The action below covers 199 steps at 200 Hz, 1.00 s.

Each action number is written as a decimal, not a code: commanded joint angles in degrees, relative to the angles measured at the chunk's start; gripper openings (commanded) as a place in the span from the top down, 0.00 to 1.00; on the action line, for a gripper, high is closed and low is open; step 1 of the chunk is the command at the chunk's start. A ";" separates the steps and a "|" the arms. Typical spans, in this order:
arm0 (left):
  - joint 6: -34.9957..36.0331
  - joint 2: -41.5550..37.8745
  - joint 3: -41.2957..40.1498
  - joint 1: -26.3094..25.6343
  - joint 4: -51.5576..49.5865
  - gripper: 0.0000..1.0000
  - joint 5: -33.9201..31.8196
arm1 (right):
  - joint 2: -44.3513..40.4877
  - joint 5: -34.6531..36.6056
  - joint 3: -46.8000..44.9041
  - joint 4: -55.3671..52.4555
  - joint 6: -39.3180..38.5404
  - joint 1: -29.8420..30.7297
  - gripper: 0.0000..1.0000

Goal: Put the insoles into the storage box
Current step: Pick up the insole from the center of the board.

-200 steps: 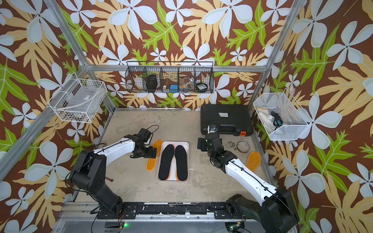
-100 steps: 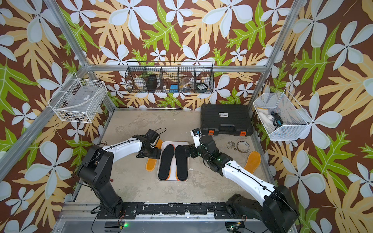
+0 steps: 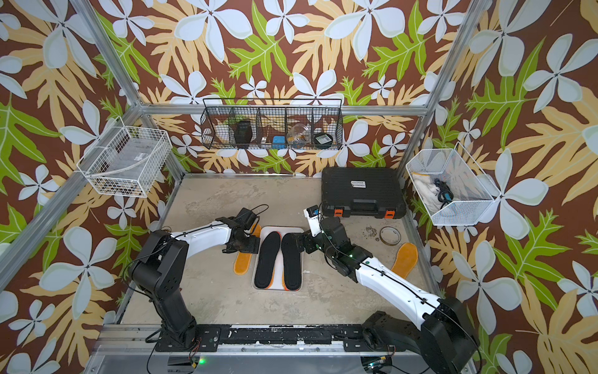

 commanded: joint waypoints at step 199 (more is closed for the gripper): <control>-2.78 -7.81 4.20 0.00 -8.05 0.42 -7.13 | 1.51 -0.21 0.63 1.23 0.33 0.06 0.08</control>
